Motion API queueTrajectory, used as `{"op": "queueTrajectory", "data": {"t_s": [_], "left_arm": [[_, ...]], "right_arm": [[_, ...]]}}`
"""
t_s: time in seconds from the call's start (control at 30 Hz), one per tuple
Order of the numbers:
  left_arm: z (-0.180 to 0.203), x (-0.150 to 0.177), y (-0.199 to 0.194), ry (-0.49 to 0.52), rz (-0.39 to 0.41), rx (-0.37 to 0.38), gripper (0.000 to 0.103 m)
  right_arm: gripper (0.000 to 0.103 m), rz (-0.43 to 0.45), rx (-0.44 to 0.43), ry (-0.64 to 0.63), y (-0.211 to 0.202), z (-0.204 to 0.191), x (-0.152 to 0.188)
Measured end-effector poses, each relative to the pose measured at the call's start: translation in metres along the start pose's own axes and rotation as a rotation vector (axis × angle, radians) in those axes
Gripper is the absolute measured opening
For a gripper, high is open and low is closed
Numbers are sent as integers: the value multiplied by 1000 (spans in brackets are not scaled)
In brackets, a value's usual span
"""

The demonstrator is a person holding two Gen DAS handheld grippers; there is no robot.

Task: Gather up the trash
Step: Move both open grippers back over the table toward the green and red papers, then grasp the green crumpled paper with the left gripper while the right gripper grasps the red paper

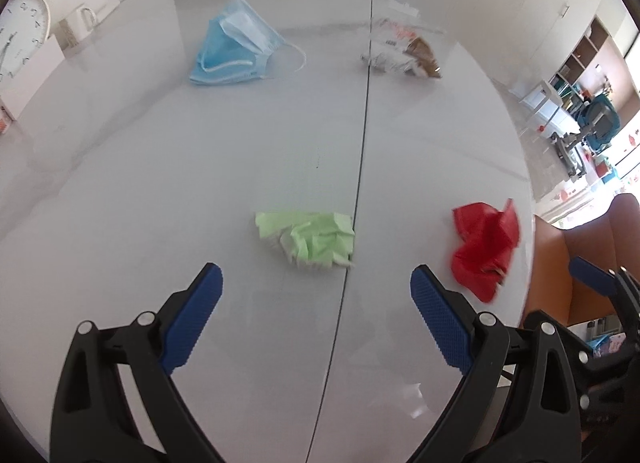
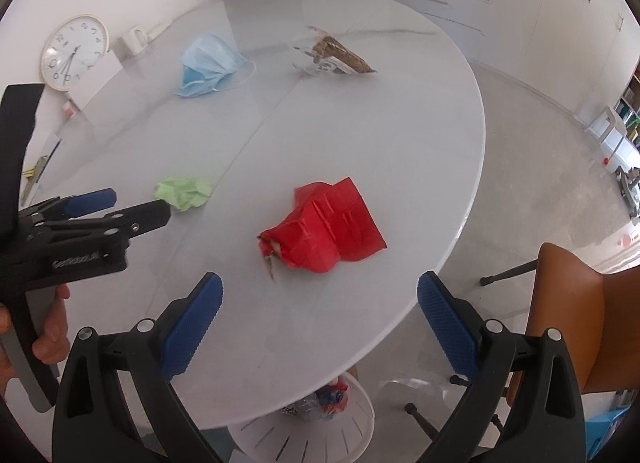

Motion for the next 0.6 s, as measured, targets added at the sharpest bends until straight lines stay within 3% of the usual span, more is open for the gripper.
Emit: {"op": "queueTrajectory", "data": {"t_s": [0.3, 0.4, 0.6], "left_arm": [[4, -13, 27, -8, -26, 2, 80], [8, -14, 30, 18, -32, -6, 65], [3, -12, 35, 23, -51, 3, 53]], "right_arm": [[97, -16, 16, 48, 20, 11, -5], [97, -11, 23, 64, 22, 13, -8], [97, -9, 19, 104, 22, 15, -10]]}}
Point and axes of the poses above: each gripper's, at about its wrist camera, not at the fingertips, and y roughly the way its jaws point, z to its right, x to its underside, the point moved 5 cm from there along y, roughly the way its jaws point, and after that the axes turned 1 degree about -x, right-handed, at the moved point
